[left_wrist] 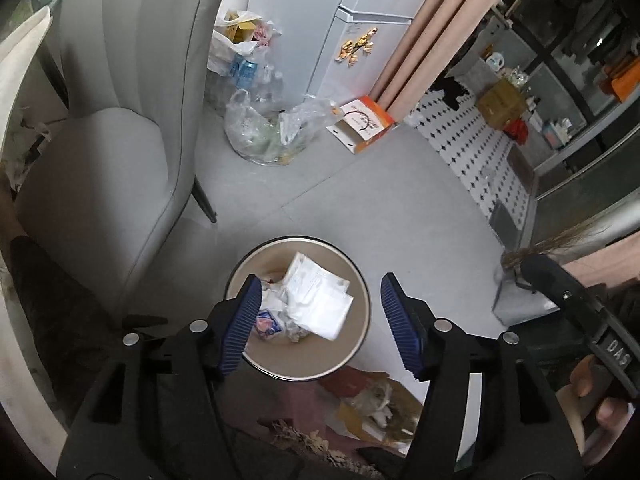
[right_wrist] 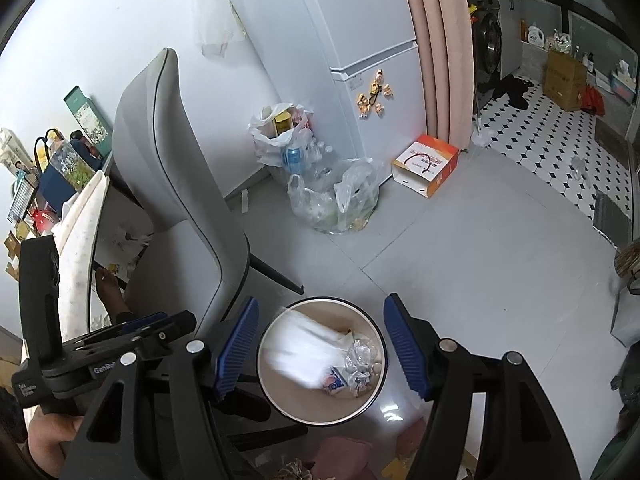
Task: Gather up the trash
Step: 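Move both tools back over the table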
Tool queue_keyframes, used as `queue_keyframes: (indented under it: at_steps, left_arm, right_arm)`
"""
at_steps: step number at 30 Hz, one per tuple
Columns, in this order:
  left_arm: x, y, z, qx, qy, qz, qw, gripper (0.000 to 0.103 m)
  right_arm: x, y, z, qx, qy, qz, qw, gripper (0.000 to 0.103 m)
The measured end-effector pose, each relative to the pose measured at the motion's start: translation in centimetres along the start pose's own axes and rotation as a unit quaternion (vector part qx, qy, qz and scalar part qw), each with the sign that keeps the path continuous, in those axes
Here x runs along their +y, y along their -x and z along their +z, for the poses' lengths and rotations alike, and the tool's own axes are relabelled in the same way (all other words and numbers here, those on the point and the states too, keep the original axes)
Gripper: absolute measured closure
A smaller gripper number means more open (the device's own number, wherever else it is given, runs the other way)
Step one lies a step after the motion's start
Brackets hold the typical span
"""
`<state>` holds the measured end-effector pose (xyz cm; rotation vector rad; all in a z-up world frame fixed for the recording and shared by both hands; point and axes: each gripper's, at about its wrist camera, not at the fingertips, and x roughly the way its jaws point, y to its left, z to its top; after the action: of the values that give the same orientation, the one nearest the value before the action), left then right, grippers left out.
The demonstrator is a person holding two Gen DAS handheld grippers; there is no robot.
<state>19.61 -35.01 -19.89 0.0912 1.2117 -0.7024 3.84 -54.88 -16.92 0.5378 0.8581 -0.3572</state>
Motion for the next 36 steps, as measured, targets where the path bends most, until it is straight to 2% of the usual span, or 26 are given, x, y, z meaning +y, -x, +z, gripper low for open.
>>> queue_keyframes:
  at_steps: [2,6,9,15,23,36]
  left_arm:
    - [0.2,1.1,0.1,-0.01,0.003,-0.004,0.9999,0.029]
    - [1.2,3.7,0.4,-0.036,0.016,0.011,0.9992,0.011]
    - [2.5,6.2,0.6,-0.058,0.03,0.026,0.9975,0.008]
    - [6.0,11.7,0.5,-0.112,0.06,0.046,0.9908,0.006]
    - [10.7,18.6,-0.5,-0.175,0.097,0.069,0.9774,0.006]
    - [18.2,26.1,-5.0,-0.235,0.144,0.11,0.955,0.006]
  right_arm:
    - [0.2,0.4,0.0,-0.003,0.002,0.003,1.0,0.038]
    - [1.4,1.2,0.2,-0.016,0.006,0.008,1.0,0.028]
    - [2.9,1.5,0.3,-0.023,0.014,0.012,1.0,0.023]
    - [6.6,2.6,0.5,-0.046,0.034,0.022,0.998,0.008]
    - [13.0,4.1,0.1,-0.057,0.081,0.046,0.994,0.008]
    - [24.6,5.5,-2.7,-0.055,0.163,0.105,0.98,0.008]
